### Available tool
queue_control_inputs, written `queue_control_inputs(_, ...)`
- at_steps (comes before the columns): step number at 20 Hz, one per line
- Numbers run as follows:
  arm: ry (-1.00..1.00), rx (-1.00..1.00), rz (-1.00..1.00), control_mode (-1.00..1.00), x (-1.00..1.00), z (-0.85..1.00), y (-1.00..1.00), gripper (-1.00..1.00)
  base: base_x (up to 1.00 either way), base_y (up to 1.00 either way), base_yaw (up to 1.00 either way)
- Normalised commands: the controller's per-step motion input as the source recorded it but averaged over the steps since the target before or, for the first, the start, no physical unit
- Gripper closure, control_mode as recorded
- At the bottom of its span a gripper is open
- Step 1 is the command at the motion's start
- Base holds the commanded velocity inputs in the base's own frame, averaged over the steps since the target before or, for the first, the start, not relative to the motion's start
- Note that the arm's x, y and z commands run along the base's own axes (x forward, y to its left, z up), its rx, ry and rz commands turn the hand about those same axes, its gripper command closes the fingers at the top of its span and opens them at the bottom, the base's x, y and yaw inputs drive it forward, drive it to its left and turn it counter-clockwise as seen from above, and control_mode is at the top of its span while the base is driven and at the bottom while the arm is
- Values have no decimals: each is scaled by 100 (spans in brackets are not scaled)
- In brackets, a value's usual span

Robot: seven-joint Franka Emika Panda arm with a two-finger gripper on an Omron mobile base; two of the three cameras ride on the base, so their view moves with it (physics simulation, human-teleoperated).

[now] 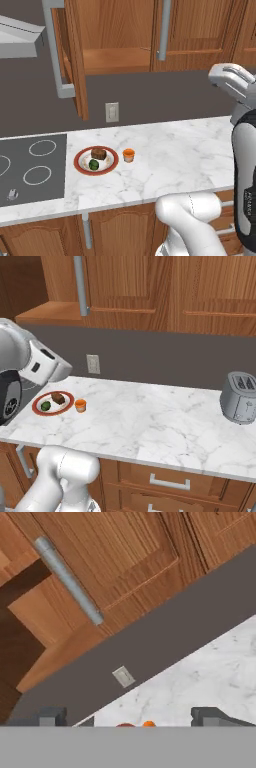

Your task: Pick the avocado and bread from the counter and place them on the plate. Then pick the jam from the cabinet and place it next to the plate. Lastly close the cabinet door.

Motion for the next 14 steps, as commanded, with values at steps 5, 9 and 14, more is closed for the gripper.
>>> queue_control_inputs(5, 23, -52, -6, -100, -22, -2, 69, -100, 0, 0, 0)
queue_control_inputs(9, 19, -50, -3, -100, -7, -10, 69, -100, 0, 0, 0)
queue_control_inputs(14, 11, -41, -1, -100, -16, -9, 44, -100, 0, 0, 0)
